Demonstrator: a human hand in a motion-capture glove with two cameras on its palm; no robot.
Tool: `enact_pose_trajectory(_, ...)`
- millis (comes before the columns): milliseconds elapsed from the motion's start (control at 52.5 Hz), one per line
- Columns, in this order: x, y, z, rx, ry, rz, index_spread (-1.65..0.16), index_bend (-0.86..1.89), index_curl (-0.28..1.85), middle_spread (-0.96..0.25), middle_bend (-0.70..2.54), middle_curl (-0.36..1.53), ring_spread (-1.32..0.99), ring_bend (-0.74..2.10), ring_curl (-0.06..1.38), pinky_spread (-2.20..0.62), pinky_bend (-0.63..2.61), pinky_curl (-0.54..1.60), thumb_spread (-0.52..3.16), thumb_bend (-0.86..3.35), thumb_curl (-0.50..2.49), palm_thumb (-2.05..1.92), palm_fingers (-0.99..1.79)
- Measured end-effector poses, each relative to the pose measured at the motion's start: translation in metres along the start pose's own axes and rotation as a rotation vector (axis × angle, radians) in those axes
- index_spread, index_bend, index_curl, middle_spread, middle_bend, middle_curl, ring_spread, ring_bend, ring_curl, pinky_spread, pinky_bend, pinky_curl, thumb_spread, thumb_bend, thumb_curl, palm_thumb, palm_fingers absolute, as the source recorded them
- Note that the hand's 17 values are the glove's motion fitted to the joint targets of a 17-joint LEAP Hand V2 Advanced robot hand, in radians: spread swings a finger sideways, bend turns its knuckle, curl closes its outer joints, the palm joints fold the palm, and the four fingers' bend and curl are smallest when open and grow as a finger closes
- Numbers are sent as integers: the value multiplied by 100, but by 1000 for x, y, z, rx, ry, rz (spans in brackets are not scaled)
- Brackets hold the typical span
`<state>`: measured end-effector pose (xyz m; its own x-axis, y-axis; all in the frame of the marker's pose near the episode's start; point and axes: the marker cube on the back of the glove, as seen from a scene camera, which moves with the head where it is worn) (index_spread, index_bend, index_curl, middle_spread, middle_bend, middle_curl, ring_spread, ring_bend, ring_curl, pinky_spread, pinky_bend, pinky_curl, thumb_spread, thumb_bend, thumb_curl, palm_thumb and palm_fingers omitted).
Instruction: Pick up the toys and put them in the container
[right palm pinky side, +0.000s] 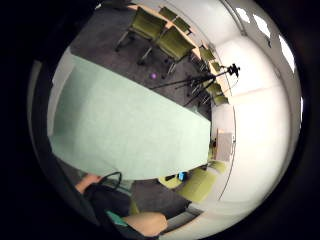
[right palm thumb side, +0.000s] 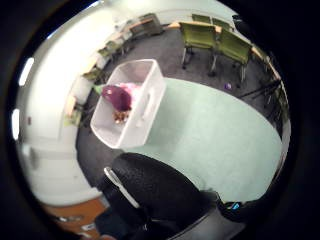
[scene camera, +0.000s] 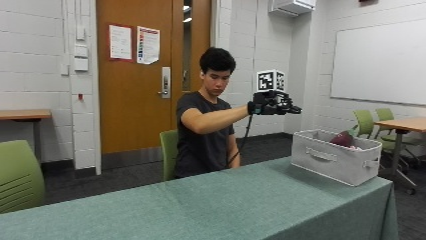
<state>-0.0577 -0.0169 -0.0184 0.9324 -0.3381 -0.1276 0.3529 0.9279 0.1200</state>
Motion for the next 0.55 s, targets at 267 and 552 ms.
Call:
enact_pose_trajectory(267, 72, 56, 32, -32, 14, 248, -12, 18, 47, -3, 29, 41, -16, 41, 25, -11, 63, 31, 91, -14, 14, -20, -2)
enact_pose_trajectory(552, 84, 74, 49, -34, -3, 260, -13, 19, 47, -3, 27, 42, -18, 38, 26, -11, 56, 31, 92, -13, 11, -19, 0)
